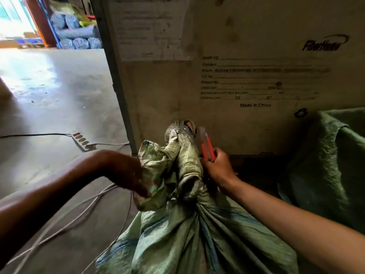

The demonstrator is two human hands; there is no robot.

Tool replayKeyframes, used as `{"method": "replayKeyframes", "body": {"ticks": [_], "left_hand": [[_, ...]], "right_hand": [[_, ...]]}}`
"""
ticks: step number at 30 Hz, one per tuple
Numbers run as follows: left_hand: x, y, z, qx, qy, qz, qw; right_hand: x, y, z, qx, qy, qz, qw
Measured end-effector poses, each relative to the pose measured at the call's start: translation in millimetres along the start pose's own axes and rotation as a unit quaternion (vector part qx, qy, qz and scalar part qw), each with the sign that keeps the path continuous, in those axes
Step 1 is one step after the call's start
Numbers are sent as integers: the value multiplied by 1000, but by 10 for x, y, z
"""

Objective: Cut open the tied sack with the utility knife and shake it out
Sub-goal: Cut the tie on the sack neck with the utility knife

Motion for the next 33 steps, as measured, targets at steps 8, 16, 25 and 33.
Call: {"method": "replayKeyframes", "body": {"ticks": [8,16,25,33], "left_hand": [[-682,-268,-24,-167,481,10,861],[-373,-985,-785,-179,732,89,651],[-278,-1105,-670,-220,745,101,621],[-313,-1040,-398,-234,762,46,602]], "right_hand": [[-111,93,-114,20,-56,-66,996],[-283,352,-109,143,64,-21,987],[-562,560,179,110,157,31,981],[-146,569,384,114,234,131,957]]}}
Point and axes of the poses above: each hand's wrist, its own y-axis away from the middle knuckle, its own z-axis out of the back of the hand, x = y × z, the point moved 5 cm from there along -y, towards the middle knuckle, and after that the axes turned 7 degrees about y, right-handed, at the moved point
